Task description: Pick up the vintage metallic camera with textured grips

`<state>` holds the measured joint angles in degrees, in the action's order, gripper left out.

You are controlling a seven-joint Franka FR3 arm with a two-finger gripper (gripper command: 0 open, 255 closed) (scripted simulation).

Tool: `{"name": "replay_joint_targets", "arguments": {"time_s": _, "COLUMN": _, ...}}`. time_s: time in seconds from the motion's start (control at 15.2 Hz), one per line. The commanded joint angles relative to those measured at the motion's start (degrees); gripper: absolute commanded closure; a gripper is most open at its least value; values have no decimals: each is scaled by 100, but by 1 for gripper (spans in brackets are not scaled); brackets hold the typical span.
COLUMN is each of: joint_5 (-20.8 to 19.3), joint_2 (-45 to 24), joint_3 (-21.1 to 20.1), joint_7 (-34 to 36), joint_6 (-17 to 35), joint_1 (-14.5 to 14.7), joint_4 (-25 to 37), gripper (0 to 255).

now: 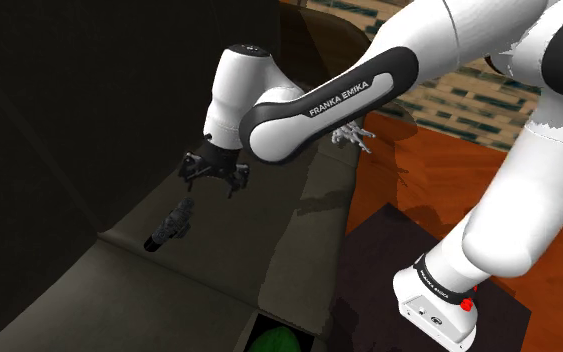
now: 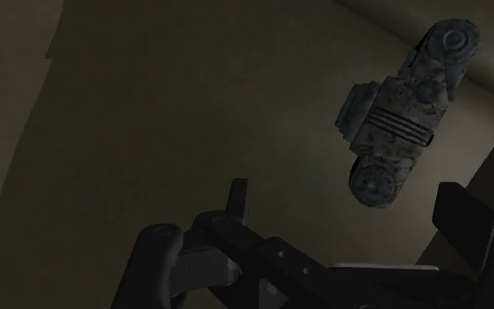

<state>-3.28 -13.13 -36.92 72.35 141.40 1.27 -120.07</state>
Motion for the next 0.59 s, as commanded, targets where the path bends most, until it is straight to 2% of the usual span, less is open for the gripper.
{"name": "replay_joint_targets", "arguments": {"time_s": 0.0, "joint_5": -384, "joint_2": -536, "joint_3": 148, "joint_7": 481, "joint_6": 67, "joint_1": 261, "joint_4": 409, "gripper": 0}}
{"name": "replay_joint_targets", "arguments": {"time_s": 0.33, "joint_5": -886, "joint_2": -1664, "joint_3": 581, "joint_7": 1226, "joint_6": 129, "joint_1": 918, "joint_4": 1455, "gripper": 0}}
{"name": "replay_joint_targets", "arguments": {"time_s": 0.53, "joint_5": -968, "joint_2": -1807, "joint_3": 662, "joint_7": 1263, "joint_6": 297, "joint_1": 979, "joint_4": 1426, "gripper": 0}}
